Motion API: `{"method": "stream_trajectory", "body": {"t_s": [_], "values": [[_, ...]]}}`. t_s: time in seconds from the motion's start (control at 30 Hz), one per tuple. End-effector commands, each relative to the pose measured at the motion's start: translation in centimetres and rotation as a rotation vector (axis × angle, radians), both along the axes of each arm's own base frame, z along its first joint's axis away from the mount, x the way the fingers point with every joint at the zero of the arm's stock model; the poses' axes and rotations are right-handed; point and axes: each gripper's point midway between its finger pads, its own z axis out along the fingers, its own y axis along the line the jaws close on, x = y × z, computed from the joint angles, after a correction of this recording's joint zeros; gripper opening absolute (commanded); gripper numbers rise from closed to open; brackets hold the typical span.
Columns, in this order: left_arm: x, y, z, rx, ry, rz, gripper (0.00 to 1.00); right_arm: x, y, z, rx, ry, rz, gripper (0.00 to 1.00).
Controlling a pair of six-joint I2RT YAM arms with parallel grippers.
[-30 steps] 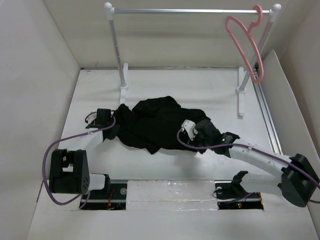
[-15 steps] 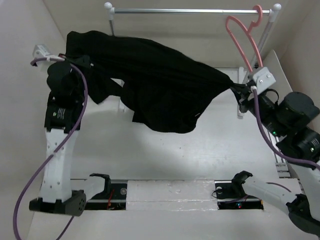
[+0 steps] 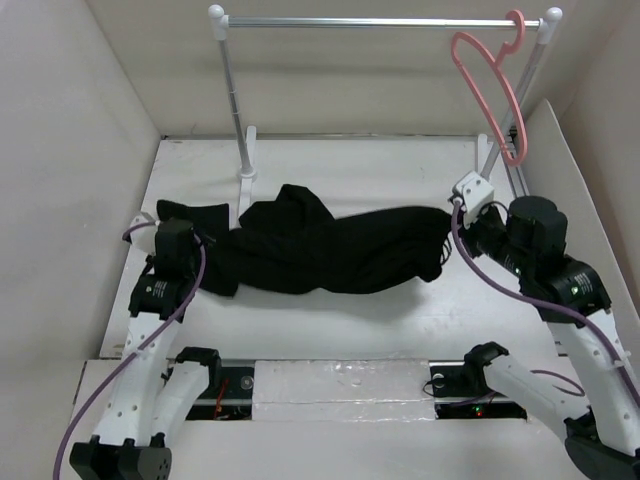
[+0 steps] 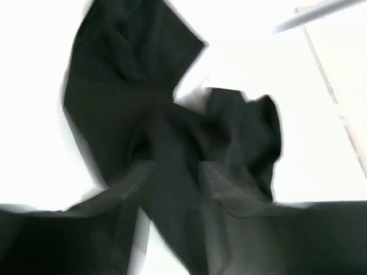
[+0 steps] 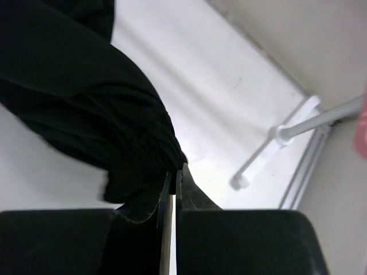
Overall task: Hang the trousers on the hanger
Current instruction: Fold the trousers
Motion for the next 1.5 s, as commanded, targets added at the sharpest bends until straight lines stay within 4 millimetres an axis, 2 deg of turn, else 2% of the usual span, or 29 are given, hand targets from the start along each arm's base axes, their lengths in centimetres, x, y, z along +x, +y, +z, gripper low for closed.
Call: {"method": "stream_trajectory", "body": {"t_s": [0.0, 0.03, 0.1, 0.13, 0.2, 0.23, 0.3, 0.37, 0.4, 0.5, 0.53, 0.63, 0.67, 0.7, 0.73, 0.8, 0.83, 0.9, 0.93, 0.97, 1.0, 1.03, 1.13, 1.27, 1.3, 1.33, 1.37, 1.4, 1.47], "values": [[-2.0, 1.9, -1.0, 0.002, 0.013, 0.120, 0.53, -3.2, 0.9, -2.3, 0.033, 0.044, 0.116, 0.00], [-2.5, 2.1, -0.7, 0.012, -0.012, 0.123, 0.61, -4.7, 1.7, -5.5, 0.038, 0.128, 0.184, 0.00], [-2.3, 2.5, 0.5, 0.032, -0.065, 0.125, 0.73, -7.4, 2.2, -9.8, 0.024, 0.301, 0.253, 0.00], [-2.3, 2.6, 1.2, 0.043, -0.083, 0.121, 0.75, -9.1, 3.0, -12.4, 0.027, 0.412, 0.326, 0.00], [-1.6, 2.4, 1.6, 0.056, -0.087, 0.105, 0.79, -11.6, 3.2, -14.9, 0.006, 0.544, 0.386, 0.00], [-0.9, 2.3, 0.8, 0.067, -0.045, 0.096, 0.79, -12.5, 3.4, -15.8, 0.000, 0.587, 0.414, 0.00], [0.6, 1.4, -0.2, 0.075, -0.007, 0.034, 0.79, -13.5, 2.2, -17.4, -0.055, 0.661, 0.371, 0.00], [2.9, 0.6, -2.0, 0.096, 0.052, -0.021, 0.77, -13.8, 2.4, -17.3, -0.064, 0.671, 0.369, 0.00], [4.7, -0.4, -3.2, 0.087, 0.085, -0.077, 0.75, -13.7, 2.0, -17.3, -0.084, 0.677, 0.338, 0.00], [6.3, -1.3, -5.4, 0.107, 0.182, -0.154, 0.69, -13.1, 2.0, -16.5, -0.114, 0.669, 0.315, 0.00], [7.5, -1.7, -6.5, 0.118, 0.208, -0.186, 0.68, -12.4, 1.2, -16.4, -0.143, 0.652, 0.264, 0.00], [9.0, -2.1, -7.9, 0.144, 0.266, -0.243, 0.67, -11.4, 0.4, -15.6, -0.180, 0.615, 0.210, 0.00], [10.3, -2.6, -7.4, 0.145, 0.232, -0.274, 0.68, -11.3, 0.1, -15.5, -0.189, 0.610, 0.192, 0.00], [10.9, -3.4, -7.4, 0.127, 0.231, -0.312, 0.68, -11.1, -0.1, -15.2, -0.193, 0.600, 0.174, 0.00], [12.5, -5.0, -7.1, 0.143, 0.227, -0.368, 0.69, -10.9, -0.4, -15.1, -0.196, 0.589, 0.157, 0.00], [13.9, -7.0, -7.2, 0.181, 0.244, -0.420, 0.71, -10.7, 0.0, -15.3, -0.181, 0.586, 0.161, 0.00], [14.9, -9.3, -8.1, 0.215, 0.285, -0.483, 0.72, -10.9, 0.5, -15.6, -0.165, 0.602, 0.181, 0.00], [15.5, -10.6, -9.3, 0.241, 0.332, -0.513, 0.73, -10.8, 1.2, -15.6, -0.132, 0.593, 0.200, 0.00], [15.9, -11.3, -11.0, 0.243, 0.376, -0.527, 0.72, -10.9, 1.5, -15.6, -0.123, 0.589, 0.211, 0.00], [15.8, -11.4, -12.5, 0.223, 0.412, -0.522, 0.70, -10.8, 1.4, -15.2, -0.093, 0.568, 0.185, 0.00], [15.8, -11.4, -12.5, 0.226, 0.413, -0.518, 0.70, -10.8, 1.4, -15.2, -0.093, 0.568, 0.185, 0.00], [15.7, -11.2, -13.6, 0.227, 0.432, -0.509, 0.69, -10.7, 1.2, -15.0, -0.091, 0.556, 0.168, 0.00], [15.6, -10.4, -14.6, 0.243, 0.462, -0.454, 0.67, -10.7, 0.9, -14.7, -0.076, 0.541, 0.145, 0.00], [16.6, -10.2, -14.6, 0.252, 0.443, -0.422, 0.66, -10.7, 1.3, -14.5, -0.052, 0.532, 0.157, 0.00], [16.8, -10.2, -15.1, 0.252, 0.451, -0.417, 0.62, -10.6, 1.4, -14.3, -0.041, 0.520, 0.162, 0.00], [17.3, -10.2, -14.8, 0.251, 0.440, -0.406, 0.53, -10.6, 1.5, -14.2, -0.032, 0.517, 0.160, 0.00], [17.6, -10.3, -14.8, 0.250, 0.436, -0.399, 0.22, -10.5, 1.5, -14.0, -0.026, 0.508, 0.157, 0.00], [17.7, -10.1, -14.7, 0.251, 0.439, -0.387, 0.02, -10.4, 1.4, -13.7, -0.023, 0.495, 0.150, 0.00], [17.8, -10.0, -12.3, 0.233, 0.413, -0.348, 0.00, -9.9, 0.8, -13.0, -0.030, 0.465, 0.111, 0.00]]}}
